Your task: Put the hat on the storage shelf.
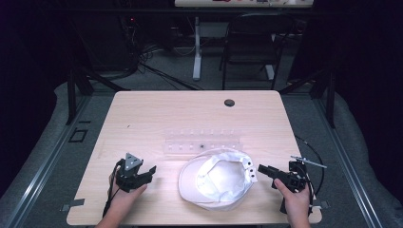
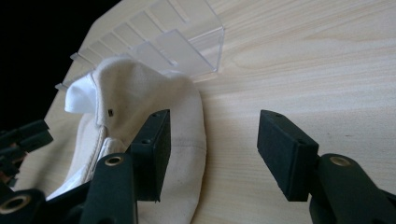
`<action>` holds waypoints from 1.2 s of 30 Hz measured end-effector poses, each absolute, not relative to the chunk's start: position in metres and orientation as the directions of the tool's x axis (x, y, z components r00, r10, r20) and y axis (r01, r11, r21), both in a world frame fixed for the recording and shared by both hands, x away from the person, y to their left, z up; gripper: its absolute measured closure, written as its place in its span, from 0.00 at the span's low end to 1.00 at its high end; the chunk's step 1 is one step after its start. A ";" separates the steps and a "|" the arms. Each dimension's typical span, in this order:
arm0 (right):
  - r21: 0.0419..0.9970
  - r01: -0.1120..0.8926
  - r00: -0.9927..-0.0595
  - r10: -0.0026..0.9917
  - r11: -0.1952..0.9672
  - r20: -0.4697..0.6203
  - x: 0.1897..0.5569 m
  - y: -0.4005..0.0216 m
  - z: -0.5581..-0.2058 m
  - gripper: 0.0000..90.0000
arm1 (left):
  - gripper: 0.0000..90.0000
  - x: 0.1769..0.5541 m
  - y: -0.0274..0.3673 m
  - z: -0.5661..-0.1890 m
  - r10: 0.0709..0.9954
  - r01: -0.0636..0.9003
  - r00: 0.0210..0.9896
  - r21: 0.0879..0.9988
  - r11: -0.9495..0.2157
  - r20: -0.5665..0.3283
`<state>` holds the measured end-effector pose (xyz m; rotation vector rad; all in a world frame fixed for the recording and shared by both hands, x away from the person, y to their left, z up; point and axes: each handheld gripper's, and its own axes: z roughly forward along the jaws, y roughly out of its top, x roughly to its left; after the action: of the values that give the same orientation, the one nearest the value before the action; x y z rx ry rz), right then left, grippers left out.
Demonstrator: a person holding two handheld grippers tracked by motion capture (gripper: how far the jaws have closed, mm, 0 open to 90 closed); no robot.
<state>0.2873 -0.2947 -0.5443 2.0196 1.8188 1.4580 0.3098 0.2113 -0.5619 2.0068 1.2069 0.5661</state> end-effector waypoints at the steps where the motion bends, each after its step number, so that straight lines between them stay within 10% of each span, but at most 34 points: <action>1: 0.594 0.750 -0.150 0.799 -0.291 0.582 0.287 -0.294 -0.544 0.50 | 0.45 0.310 0.212 -0.561 0.882 0.568 0.471 0.761 -0.313 0.011; 36: 0.531 0.834 -0.200 0.815 -0.150 0.544 0.305 -0.283 -0.485 0.51 | 0.45 0.308 0.216 -0.562 0.888 0.563 0.460 0.765 -0.314 0.027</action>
<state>0.3046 -0.2832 -0.4846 2.0007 2.0628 1.3250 0.3076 0.2156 -0.5616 2.0098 1.2058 0.5933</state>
